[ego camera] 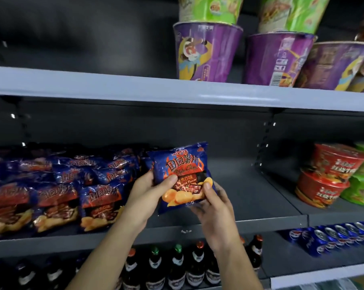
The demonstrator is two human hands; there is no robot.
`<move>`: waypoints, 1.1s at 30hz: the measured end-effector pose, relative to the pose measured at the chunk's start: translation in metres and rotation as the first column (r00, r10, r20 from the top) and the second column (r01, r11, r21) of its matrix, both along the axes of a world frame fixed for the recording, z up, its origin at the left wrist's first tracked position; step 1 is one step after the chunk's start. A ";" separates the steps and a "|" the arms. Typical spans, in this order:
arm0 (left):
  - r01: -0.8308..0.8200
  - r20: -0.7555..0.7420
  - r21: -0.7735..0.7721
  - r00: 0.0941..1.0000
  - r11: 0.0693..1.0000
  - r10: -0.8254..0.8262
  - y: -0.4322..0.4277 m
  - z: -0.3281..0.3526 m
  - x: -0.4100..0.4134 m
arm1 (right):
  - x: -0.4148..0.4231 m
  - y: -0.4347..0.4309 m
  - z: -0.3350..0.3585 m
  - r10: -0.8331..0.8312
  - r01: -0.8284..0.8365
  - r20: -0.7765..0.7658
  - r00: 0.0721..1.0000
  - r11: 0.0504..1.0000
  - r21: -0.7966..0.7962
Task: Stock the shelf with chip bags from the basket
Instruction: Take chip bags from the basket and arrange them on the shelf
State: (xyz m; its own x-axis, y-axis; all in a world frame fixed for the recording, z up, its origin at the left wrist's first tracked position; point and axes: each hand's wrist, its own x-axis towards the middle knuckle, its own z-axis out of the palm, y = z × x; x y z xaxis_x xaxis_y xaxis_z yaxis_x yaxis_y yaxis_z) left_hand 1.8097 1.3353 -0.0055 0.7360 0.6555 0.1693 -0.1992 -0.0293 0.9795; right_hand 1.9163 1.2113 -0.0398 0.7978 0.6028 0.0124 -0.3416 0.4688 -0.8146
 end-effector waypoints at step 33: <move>-0.170 -0.375 0.379 0.871 0.910 0.319 0.034 -0.078 0.021 | 0.055 0.113 -0.066 -0.044 0.185 0.251 0.967 0.798 -0.573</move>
State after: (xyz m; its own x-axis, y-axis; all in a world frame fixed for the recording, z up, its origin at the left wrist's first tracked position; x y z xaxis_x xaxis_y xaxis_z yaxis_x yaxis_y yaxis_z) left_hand 1.8309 1.3696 -0.0833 0.6075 0.7858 0.1161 0.2836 -0.3510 0.8924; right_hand 1.9717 1.3242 -0.1060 0.8810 0.4533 -0.1356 -0.1011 -0.0995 -0.9899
